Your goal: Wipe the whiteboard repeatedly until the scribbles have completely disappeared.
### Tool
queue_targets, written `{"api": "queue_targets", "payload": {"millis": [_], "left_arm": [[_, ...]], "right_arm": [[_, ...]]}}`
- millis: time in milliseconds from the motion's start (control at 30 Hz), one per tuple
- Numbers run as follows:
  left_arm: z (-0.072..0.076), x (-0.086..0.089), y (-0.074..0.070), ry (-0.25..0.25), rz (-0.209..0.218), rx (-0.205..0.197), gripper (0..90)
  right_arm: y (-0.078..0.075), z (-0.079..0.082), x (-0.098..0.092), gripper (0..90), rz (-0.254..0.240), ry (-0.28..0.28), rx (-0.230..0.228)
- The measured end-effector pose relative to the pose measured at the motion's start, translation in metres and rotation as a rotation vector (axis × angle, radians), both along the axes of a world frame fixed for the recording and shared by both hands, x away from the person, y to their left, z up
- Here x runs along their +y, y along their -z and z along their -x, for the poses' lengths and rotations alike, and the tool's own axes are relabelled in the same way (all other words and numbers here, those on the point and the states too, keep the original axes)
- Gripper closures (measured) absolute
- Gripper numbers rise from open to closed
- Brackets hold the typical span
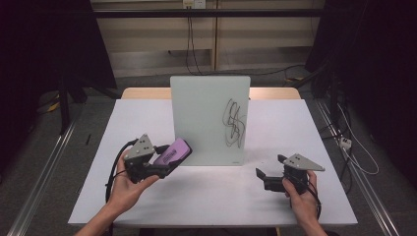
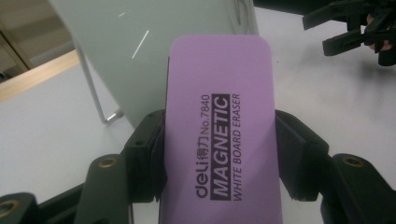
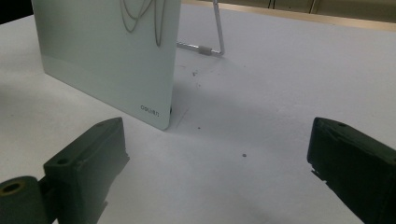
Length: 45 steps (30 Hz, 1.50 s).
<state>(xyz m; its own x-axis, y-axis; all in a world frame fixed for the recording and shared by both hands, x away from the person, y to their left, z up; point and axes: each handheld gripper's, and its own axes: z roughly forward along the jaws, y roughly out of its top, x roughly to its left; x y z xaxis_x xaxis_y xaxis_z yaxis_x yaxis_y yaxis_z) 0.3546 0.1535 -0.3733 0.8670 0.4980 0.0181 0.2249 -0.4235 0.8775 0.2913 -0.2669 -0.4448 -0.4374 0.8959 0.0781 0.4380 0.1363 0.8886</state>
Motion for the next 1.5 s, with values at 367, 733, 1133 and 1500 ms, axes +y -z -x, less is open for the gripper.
{"api": "queue_targets", "payload": {"millis": [367,733,1133,1500], "left_arm": [[-0.004,-0.033,-0.012,0.064,-0.029,-0.021,40.9],[-0.017,-0.062,-0.028,0.097,-0.03,-0.063,40.9],[-0.032,-0.09,-0.047,0.094,-0.031,-0.114,41.0],[-0.047,-0.111,-0.064,0.078,-0.043,-0.17,40.9]], "right_arm": [[0.0,0.001,-0.001,4.5,-0.005,0.004,0.0],[0.0,0.001,-0.001,4.5,-0.006,0.004,0.004],[0.0,0.001,-0.001,4.5,-0.007,0.002,0.003],[0.001,0.002,-0.002,4.4,-0.004,-0.001,0.01]]}}
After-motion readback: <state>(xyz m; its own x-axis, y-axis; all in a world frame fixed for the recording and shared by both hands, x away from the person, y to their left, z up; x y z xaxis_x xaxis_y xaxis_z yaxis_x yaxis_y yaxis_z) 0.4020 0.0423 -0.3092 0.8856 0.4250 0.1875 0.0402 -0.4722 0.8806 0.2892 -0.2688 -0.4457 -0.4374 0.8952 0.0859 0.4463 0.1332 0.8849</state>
